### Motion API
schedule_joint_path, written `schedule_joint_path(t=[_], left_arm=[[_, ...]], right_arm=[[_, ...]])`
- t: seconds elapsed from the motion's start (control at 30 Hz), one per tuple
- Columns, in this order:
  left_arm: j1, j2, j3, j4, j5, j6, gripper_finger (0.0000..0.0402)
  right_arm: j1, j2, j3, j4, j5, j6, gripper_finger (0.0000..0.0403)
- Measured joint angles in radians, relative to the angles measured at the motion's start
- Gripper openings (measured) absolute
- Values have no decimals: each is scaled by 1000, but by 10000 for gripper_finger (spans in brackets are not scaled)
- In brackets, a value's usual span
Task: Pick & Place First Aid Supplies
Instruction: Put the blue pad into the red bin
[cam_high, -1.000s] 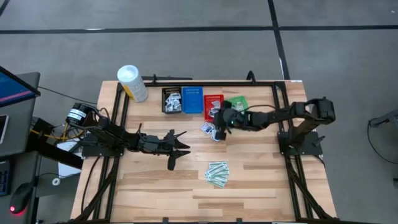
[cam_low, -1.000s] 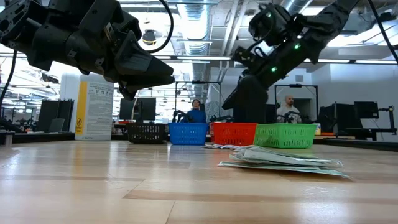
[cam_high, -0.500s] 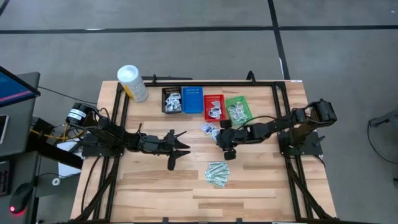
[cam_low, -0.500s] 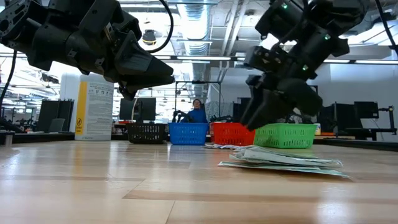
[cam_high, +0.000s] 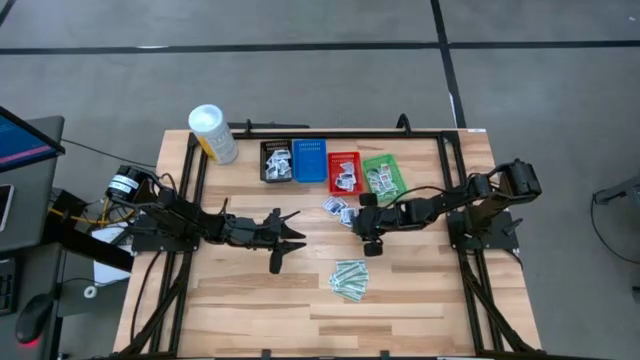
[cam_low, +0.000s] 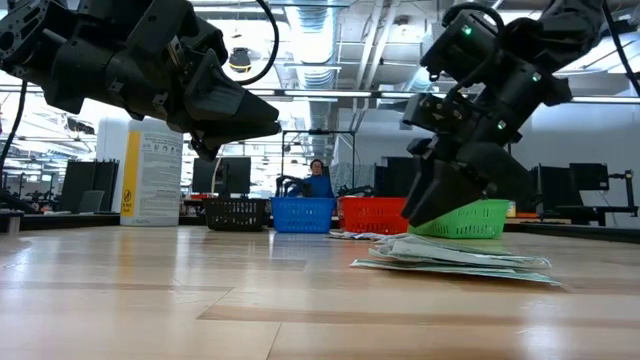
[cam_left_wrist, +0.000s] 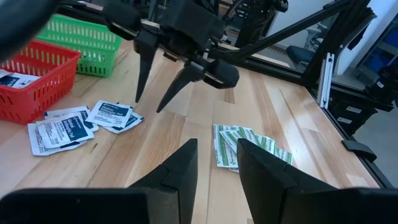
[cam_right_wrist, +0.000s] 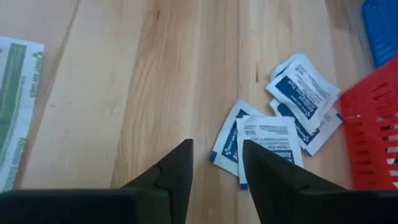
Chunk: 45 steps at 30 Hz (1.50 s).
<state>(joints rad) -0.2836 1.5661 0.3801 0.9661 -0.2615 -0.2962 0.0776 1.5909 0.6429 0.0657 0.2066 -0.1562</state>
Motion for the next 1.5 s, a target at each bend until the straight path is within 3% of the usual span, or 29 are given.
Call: schedule_joint_path(t=[0.67, 1.13, 1.27, 1.5], left_arm=[[0, 0, 0, 0, 0, 0, 112], [0, 0, 0, 0, 0, 0, 112], [0, 0, 0, 0, 0, 0, 112], [0, 0, 0, 0, -8, 2, 112]], right_arm=[[-67, 2, -37, 112, 1, -2, 129], [-85, 223, -31, 279, 15, 0, 127], [-85, 222, -32, 275, -19, 0, 108], [-85, 223, -33, 271, -83, 0, 40]])
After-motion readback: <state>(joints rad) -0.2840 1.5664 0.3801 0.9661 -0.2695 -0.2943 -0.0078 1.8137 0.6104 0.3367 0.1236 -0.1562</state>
